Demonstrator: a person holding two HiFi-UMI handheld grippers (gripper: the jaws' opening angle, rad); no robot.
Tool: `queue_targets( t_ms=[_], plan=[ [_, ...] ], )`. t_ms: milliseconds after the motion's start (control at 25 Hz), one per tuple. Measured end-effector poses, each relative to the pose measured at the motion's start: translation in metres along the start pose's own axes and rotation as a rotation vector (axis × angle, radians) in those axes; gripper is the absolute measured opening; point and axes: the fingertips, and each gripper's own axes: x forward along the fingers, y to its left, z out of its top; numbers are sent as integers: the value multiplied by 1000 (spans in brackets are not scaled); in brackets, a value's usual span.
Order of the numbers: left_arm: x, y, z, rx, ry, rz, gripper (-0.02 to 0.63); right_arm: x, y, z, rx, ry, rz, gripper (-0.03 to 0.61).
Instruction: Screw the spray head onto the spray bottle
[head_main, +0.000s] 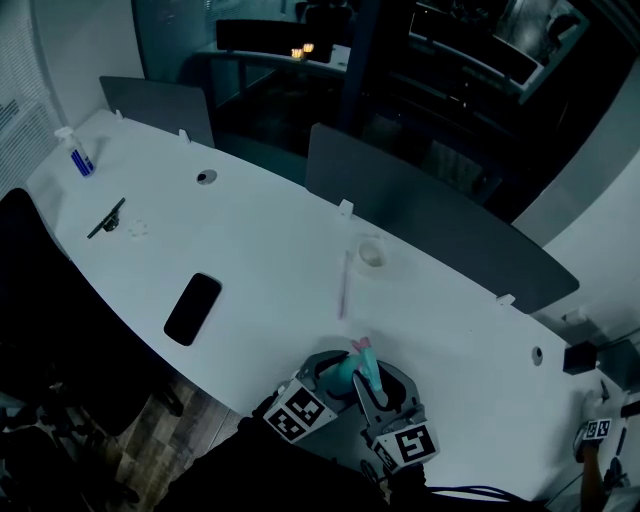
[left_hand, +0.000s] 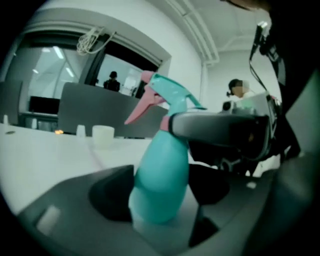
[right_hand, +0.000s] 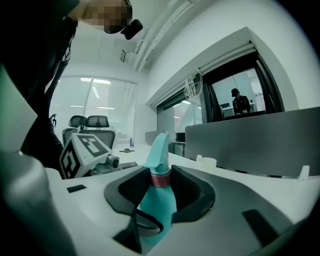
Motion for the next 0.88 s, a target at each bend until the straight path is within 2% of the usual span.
queue_targets(
  t_ms=[80,120,160,240,320,440,560,640,680,880],
  plan=[
    [-2,0,-1,22,2,182,325,0,0,0,-9,1,1,140],
    [-2,0,-2,48,8,250,314,0,-1,1,-11,0,0,140],
    [-1,-1,-4,74,7,281,316,0,-2,1,-11,-2,-3,140],
    [0,-1,-7,81,-10,250,325,0,-2,0,-4,-2,-12,140],
    [-3,3,-11,25,-11,194,342,1,0,-1,0,0,-6,140],
    [-11,10,-11,-27,-11,175,391,1,2,-1,15,-4,9,140],
    [-18,8,-7,-26,-36,160,391,1,3,-1,20,-11,-8,143],
    [-22,5,-4,-29,-51,139,433,0,2,2,29,-31,-27,223],
    [-23,5,-3,-23,-53,135,447,-1,2,2,33,-34,-34,236],
    [-34,6,-6,22,-34,139,449,-7,3,1,58,-39,-55,236]
  ],
)
